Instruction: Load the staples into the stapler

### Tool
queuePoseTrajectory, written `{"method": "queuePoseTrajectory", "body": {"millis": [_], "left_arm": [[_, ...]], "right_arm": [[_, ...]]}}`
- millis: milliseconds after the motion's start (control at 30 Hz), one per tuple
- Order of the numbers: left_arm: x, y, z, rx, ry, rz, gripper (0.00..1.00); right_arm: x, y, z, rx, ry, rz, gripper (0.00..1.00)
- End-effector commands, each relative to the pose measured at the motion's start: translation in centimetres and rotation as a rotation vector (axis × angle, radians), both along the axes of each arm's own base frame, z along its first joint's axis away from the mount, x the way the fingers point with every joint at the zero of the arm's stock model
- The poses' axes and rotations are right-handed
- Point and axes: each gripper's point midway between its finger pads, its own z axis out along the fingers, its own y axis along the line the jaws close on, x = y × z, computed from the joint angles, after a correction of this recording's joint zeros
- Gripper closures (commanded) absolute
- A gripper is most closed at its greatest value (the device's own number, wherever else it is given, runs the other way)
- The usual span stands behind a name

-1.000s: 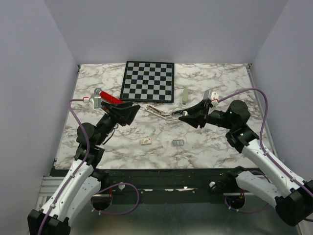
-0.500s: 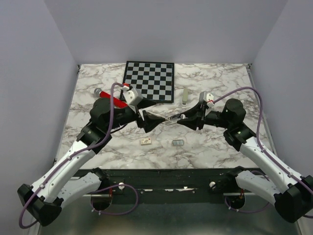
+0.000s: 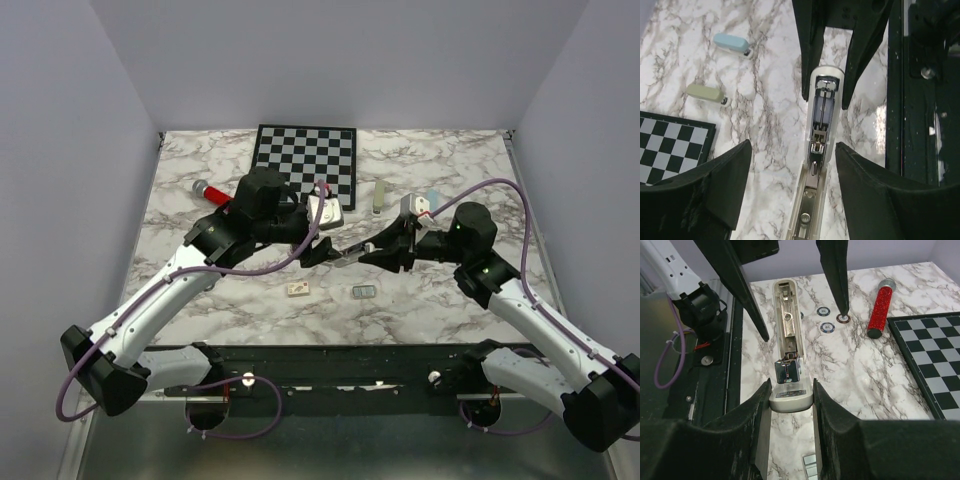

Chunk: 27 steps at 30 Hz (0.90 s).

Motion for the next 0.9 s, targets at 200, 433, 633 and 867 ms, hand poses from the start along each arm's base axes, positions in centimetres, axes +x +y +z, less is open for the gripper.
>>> {"method": "queuePoseTrajectory", "body": {"millis": [200, 433, 633, 867], "left_arm": [[-1.6, -0.6, -3.0, 0.132, 0.03, -0.154, 0.37], [-1.4, -1.1, -4.0, 0.15, 0.039, -0.191, 0.44], [-1.6, -1.2, -4.9, 0.183, 0.063, -0.227, 0.58], [-1.8, -1.1, -5.7, 0.21, 0.092, -0.254, 0.6]], "right_arm": [[-0.6, 0.7, 1.4, 0.017, -0.052, 0.067, 0.99], [-0.4, 0.9, 1.4, 0.013, -0.057, 0.077, 0.99], [-0.2, 1.1, 1.5, 0.016, -0.061, 0.081, 0.99], [0.0, 1.3, 1.5, 0.015, -0.061, 0.089, 0.99]]}}
